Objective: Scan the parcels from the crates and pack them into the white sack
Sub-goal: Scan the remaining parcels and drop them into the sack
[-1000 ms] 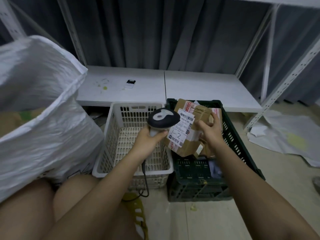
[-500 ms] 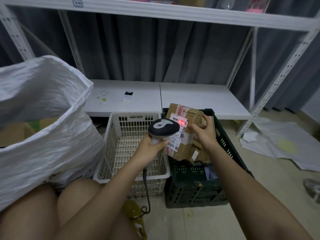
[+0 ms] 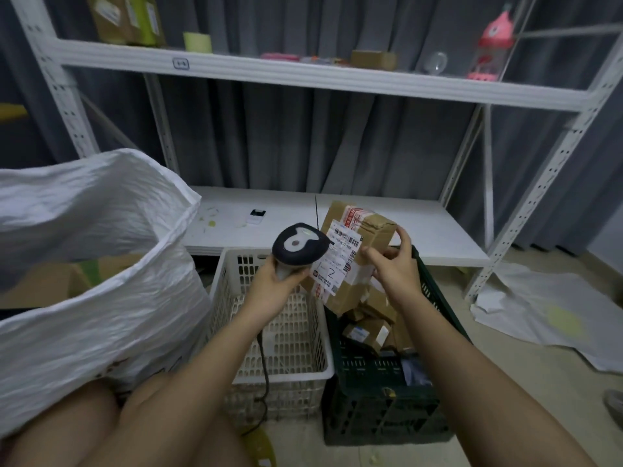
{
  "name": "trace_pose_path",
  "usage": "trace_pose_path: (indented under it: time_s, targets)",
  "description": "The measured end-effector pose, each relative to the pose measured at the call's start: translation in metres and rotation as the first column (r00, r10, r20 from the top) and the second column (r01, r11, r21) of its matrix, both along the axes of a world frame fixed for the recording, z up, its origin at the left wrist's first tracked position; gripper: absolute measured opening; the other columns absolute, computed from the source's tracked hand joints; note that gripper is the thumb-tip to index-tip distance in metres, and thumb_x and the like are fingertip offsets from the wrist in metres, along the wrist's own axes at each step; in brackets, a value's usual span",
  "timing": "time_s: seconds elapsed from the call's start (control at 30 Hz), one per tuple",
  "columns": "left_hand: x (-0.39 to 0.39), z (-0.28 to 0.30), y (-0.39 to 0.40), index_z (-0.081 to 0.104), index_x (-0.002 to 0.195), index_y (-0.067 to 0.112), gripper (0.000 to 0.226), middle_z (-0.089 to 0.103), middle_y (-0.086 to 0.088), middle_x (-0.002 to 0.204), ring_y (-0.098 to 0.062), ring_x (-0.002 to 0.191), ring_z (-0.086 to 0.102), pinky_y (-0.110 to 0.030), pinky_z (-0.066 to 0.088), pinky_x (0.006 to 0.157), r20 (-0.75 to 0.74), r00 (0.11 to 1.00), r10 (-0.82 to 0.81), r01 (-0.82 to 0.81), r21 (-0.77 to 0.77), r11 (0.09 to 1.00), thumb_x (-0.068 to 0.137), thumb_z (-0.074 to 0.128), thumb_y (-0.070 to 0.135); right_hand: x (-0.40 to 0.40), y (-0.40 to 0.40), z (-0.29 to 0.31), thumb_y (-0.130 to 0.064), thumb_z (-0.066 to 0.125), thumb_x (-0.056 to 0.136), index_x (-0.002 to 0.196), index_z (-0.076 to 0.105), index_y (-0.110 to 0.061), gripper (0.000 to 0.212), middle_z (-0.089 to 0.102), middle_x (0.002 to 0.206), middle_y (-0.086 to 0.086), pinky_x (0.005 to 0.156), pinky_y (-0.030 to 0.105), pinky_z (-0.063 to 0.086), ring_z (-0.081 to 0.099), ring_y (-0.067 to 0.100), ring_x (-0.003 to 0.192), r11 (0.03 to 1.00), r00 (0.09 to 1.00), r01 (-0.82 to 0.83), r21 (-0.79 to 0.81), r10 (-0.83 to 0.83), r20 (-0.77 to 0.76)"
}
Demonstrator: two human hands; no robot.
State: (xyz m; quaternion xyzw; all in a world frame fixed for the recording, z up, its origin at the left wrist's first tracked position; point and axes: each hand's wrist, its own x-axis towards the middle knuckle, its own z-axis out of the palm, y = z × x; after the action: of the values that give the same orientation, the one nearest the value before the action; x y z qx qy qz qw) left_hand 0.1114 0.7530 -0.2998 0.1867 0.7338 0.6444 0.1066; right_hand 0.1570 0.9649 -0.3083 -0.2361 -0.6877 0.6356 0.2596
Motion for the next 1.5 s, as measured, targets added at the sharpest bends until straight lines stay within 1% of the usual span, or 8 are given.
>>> trace_pose_path:
  time_s: [0.4,0.57,0.7,0.83,0.93,1.07,1.2,1.5]
  targets:
    - [-0.012,0.112,-0.123,0.053,0.107,0.035,0.030,0.063,0.007,0.107,-0.016,0.105,0.057,-0.037,0.045,0.091,-0.360,0.845,0.396,-0.391,0.088,0.916,0.083,0.070,0.026,-0.057,-0.133,0.126,-0.022,0.073,0.083,0.146,0.018,-0.035,0.085,0.050,0.132,0.001,0.101,0.047,0.049,0.053,0.017,0.118,0.980,0.913,-0.167,-0.110,0.112,-0.392]
    - [0.005,0.135,-0.189,0.055,0.106,0.026,0.032,0.061,0.008,0.102,-0.010,0.100,0.057,-0.021,0.040,0.081,-0.366,0.779,0.509,-0.468,0.201,0.861,0.082,0.072,0.013,-0.081,-0.221,0.156,-0.020,0.071,0.086,0.150,0.010,-0.031,0.090,0.048,0.137,0.006,0.088,0.024,0.048,0.052,0.014,0.116,0.968,0.849,-0.248,-0.027,0.205,-0.487]
    - [0.013,0.141,-0.236,0.054,0.107,0.024,0.033,0.061,0.006,0.103,-0.010,0.098,0.057,-0.009,0.042,0.072,-0.346,0.719,0.602,-0.557,0.232,0.798,0.082,0.071,0.011,-0.091,-0.291,0.163,-0.033,0.074,0.076,0.145,0.007,-0.054,0.099,0.034,0.144,0.001,0.102,0.038,0.045,0.046,0.019,0.128,0.946,0.807,-0.324,-0.011,0.270,-0.526]
    - [0.016,0.137,-0.266,0.053,0.111,0.026,0.035,0.062,0.004,0.108,-0.016,0.104,0.057,-0.026,0.043,0.085,-0.293,0.664,0.688,-0.646,0.239,0.725,0.083,0.070,0.015,-0.107,-0.310,0.139,-0.020,0.069,0.086,0.155,0.013,-0.029,0.089,0.035,0.149,0.003,0.105,0.031,0.040,0.040,0.019,0.133,0.725,0.768,-0.577,0.376,0.638,-0.051]
    - [0.016,0.131,-0.262,0.053,0.112,0.023,0.033,0.063,0.001,0.108,-0.017,0.104,0.059,-0.031,0.046,0.089,-0.265,0.679,0.685,-0.633,0.262,0.729,0.084,0.070,0.015,-0.104,-0.296,0.119,-0.017,0.063,0.089,0.154,0.025,-0.019,0.075,0.031,0.156,0.003,0.109,0.035,0.038,0.038,0.024,0.138,0.575,0.750,-0.638,0.512,0.615,0.243]
    - [0.008,0.123,-0.225,0.052,0.115,0.024,0.035,0.060,0.008,0.109,-0.008,0.104,0.056,-0.015,0.041,0.082,-0.275,0.727,0.629,-0.560,0.293,0.775,0.086,0.068,0.013,-0.085,-0.261,0.106,-0.014,0.059,0.091,0.134,0.052,-0.022,0.044,0.044,0.141,0.002,0.104,0.026,0.035,0.044,0.018,0.131,0.639,0.795,-0.537,0.551,0.602,0.076]
    - [-0.007,0.114,-0.163,0.053,0.121,0.023,0.038,0.059,0.013,0.106,-0.007,0.104,0.055,-0.020,0.040,0.085,-0.281,0.793,0.540,-0.478,0.262,0.838,0.086,0.068,0.017,-0.070,-0.199,0.087,-0.011,0.055,0.094,0.125,0.058,-0.019,0.033,0.047,0.129,-0.001,0.102,0.024,0.036,0.047,0.012,0.119,0.758,0.880,-0.413,0.504,0.475,0.008]
    - [-0.030,0.072,-0.002,0.051,0.129,0.017,0.043,0.060,0.009,0.110,-0.007,0.102,0.053,-0.018,0.040,0.084,-0.228,0.935,0.271,-0.241,0.153,0.958,0.088,0.066,0.019,-0.029,-0.038,0.001,-0.006,0.051,0.097,0.122,0.058,-0.013,0.027,0.058,0.114,0.002,0.082,0.025,0.048,0.055,0.015,0.099,0.944,0.977,-0.190,0.269,0.154,0.149]
